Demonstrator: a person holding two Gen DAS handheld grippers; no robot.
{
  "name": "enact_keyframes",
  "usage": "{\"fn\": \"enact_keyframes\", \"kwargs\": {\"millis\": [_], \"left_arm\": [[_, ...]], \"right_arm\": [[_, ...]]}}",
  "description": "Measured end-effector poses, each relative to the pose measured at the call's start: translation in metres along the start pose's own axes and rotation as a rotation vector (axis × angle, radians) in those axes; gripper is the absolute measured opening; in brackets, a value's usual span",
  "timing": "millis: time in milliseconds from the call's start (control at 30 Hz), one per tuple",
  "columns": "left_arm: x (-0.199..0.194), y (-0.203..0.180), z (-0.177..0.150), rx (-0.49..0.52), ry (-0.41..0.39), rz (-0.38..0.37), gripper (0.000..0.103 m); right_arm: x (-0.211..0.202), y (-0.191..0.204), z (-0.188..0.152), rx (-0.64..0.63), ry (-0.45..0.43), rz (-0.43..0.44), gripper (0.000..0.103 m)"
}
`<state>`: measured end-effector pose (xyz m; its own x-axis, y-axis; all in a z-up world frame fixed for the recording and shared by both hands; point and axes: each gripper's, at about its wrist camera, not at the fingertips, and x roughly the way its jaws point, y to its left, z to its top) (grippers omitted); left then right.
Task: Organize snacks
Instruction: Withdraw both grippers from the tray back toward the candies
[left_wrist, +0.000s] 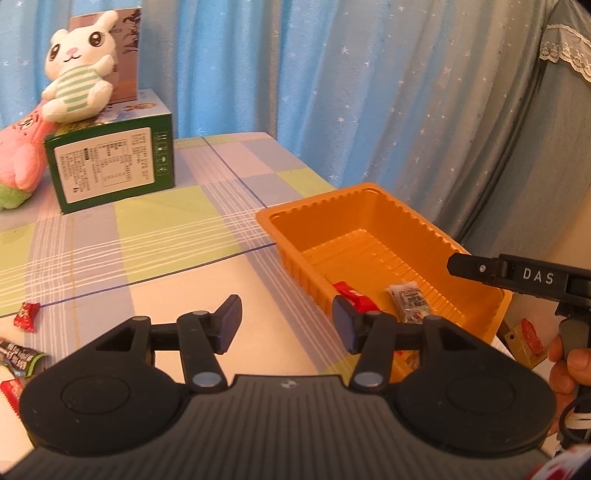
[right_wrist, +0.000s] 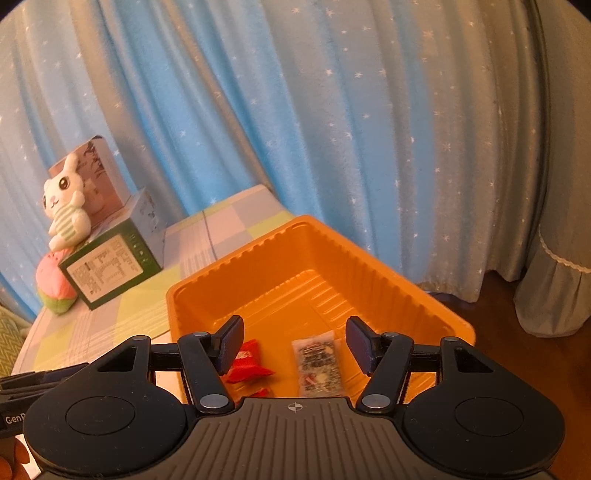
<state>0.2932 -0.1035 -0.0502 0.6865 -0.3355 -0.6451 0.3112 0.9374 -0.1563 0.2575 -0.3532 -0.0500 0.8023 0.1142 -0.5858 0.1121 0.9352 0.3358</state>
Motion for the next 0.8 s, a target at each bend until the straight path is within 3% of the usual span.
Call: {"fn": "enact_keyframes", "kwargs": {"millis": [467,800], "left_arm": [[-0.034,0.043,-0.012,-0.073,-0.029,0.077,0.057],[-0.076,0.099,-0.020,-0.187,-0.056,0.187,0.057]], "right_arm": [[0.006,0.049,-0.011,-0.104,0.012,0.067,0.061],[0.011,0.094,-0.023,-0.201,0.026,0.157,0.061]]}}
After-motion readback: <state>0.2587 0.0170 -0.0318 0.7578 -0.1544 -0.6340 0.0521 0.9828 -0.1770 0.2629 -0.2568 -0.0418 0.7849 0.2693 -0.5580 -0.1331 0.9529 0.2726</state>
